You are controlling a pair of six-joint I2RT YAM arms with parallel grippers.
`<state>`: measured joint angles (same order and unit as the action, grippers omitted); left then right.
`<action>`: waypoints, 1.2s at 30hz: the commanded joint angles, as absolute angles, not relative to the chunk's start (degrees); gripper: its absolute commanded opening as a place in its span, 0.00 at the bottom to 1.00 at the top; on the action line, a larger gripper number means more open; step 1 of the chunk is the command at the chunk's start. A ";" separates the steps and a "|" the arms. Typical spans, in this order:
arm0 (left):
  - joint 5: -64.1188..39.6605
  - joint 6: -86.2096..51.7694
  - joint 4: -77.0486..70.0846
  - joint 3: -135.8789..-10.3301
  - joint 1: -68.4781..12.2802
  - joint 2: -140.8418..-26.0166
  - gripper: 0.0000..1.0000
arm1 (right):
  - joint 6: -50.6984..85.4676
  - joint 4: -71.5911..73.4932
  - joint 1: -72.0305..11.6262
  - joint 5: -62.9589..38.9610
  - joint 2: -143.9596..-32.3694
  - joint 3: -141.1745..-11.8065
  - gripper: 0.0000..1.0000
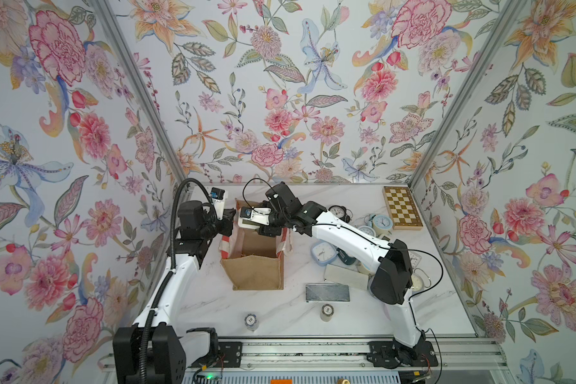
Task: Put the alarm clock into the canvas bag
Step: Place the alarm at the canvas bag.
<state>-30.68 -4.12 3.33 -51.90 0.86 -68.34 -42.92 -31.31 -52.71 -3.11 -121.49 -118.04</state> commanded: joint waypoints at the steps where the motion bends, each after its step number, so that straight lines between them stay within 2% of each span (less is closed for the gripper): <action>1: -31.00 -5.10 1.50 -51.06 1.22 -66.91 0.03 | -46.75 -36.23 -53.18 1.36 -124.36 -122.87 0.25; 8: -32.31 -6.33 0.48 -50.81 1.16 -67.26 0.02 | -47.78 -40.11 -53.75 3.68 -131.33 -129.36 0.25; 22: -31.33 -6.42 0.44 -50.40 1.14 -66.52 0.02 | -47.80 -42.95 -53.42 4.40 -141.28 -131.87 0.27; 25: -31.97 -6.50 0.23 -50.36 1.14 -66.62 0.02 | -47.17 -43.44 -53.41 4.54 -143.06 -132.10 0.32; 32: -31.83 -6.50 0.57 -50.58 1.14 -67.15 0.04 | -44.44 -44.81 -53.94 5.83 -142.99 -131.98 0.61; 36: -31.00 -6.07 0.87 -50.62 1.08 -67.13 0.05 | -42.30 -44.77 -54.10 6.19 -140.37 -131.94 0.70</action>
